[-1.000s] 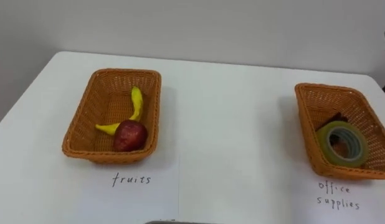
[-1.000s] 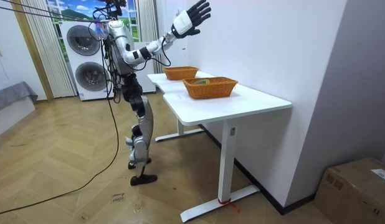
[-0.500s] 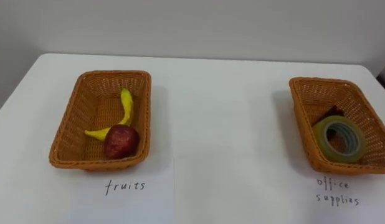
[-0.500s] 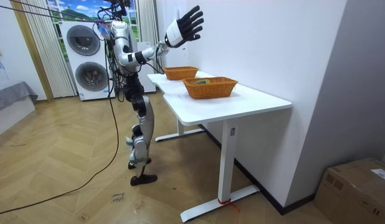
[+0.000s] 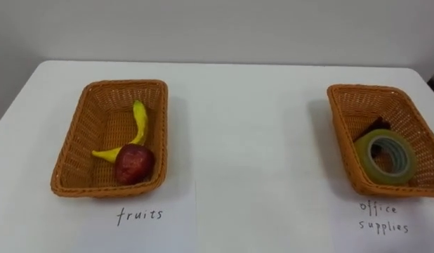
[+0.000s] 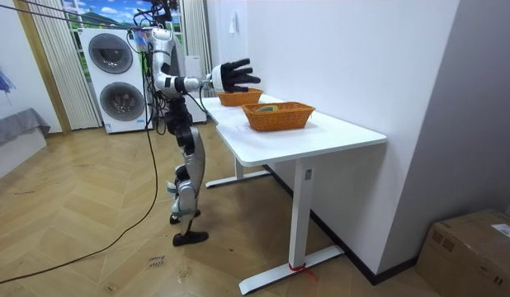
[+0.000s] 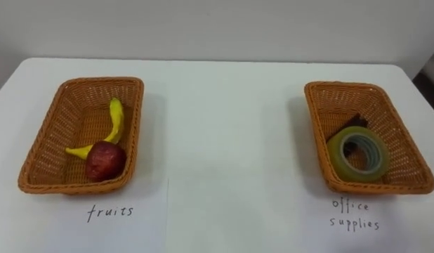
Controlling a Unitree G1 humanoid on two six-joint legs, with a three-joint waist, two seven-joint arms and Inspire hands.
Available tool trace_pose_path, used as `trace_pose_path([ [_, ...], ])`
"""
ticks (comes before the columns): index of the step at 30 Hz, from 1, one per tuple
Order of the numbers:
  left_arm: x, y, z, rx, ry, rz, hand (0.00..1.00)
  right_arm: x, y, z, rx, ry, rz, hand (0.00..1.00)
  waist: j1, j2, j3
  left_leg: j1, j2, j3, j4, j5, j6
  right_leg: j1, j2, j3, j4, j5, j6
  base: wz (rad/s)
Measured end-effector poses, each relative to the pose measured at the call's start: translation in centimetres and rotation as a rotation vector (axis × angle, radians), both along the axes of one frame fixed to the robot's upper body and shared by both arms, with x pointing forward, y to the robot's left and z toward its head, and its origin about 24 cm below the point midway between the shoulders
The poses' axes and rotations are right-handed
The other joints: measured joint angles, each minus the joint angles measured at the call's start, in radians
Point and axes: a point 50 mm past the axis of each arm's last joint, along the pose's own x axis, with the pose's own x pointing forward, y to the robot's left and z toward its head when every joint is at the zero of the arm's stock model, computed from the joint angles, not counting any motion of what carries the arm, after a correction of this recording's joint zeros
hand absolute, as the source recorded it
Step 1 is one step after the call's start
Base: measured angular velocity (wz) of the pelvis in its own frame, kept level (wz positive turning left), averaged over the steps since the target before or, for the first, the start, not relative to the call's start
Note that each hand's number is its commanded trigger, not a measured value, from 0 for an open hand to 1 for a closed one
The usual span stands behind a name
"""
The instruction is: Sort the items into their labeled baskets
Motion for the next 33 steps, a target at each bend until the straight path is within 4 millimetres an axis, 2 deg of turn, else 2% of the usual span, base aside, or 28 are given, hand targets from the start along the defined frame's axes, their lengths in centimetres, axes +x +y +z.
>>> trace_pose_path([
  [5, 0.4, 0.0, 0.1, 0.004, -0.019, 0.000, 0.00, -0.9, -0.2, -2.3, 0.191, -0.042, -0.065, 0.00, -0.001, 0.010, 0.0000, 0.000, 0.000, -0.003, 0.000, 0.000, 0.000, 0.004, 0.000, 0.000, 0.003, 0.000, 0.000, 0.00],
  [8, 0.8, 0.1, 0.2, 0.005, -0.033, 0.000, 0.00, -1.8, -0.2, -4.5, 0.312, -0.023, -0.136, 0.00, -0.002, 0.012, -0.0002, 0.000, 0.000, -0.006, 0.000, 0.000, 0.000, 0.006, 0.000, 0.000, 0.005, 0.000, 0.000, 0.00],
  [15, 0.7, -0.1, 0.2, -0.001, -0.044, 0.035, 0.00, -3.7, -0.1, -7.5, 0.450, 0.002, -0.264, 0.00, -0.018, 0.011, -0.0003, -0.002, -0.004, -0.009, 0.005, 0.000, 0.001, 0.006, -0.003, -0.003, -0.001, -0.003, 0.003, 0.02],
  [23, 0.9, -0.3, 0.1, -0.016, -0.066, 0.065, 0.00, -7.3, 0.8, -12.0, 0.696, 0.002, -0.444, 0.00, -0.020, 0.025, -0.0061, -0.001, -0.005, -0.011, 0.002, -0.001, 0.002, 0.013, -0.002, 0.001, 0.000, -0.005, 0.003, 0.00],
  [25, 0.8, -0.6, 0.0, -0.024, -0.065, 0.070, 0.00, -7.8, 1.0, -12.6, 0.698, -0.007, -0.447, 0.00, -0.021, 0.030, -0.0057, 0.000, -0.005, -0.011, 0.006, -0.001, 0.002, 0.013, -0.002, 0.002, 0.001, -0.005, 0.003, 0.00],
  [28, 0.8, -0.8, -0.1, -0.029, -0.065, 0.071, 0.00, -8.8, 1.2, -13.6, 0.698, 0.019, -0.462, 0.00, -0.020, 0.025, -0.0095, 0.005, -0.005, -0.025, 0.006, -0.001, 0.002, 0.018, -0.002, 0.001, 0.001, -0.005, 0.003, 0.10],
  [33, 0.1, -0.9, -0.2, -0.031, -0.036, 0.066, 0.00, -9.7, 1.7, -15.0, 0.689, 0.077, -0.413, 0.00, -0.018, 0.019, -0.0105, 0.003, -0.007, -0.039, 0.022, -0.011, 0.002, 0.034, -0.003, 0.000, -0.008, -0.008, 0.003, 0.09],
])
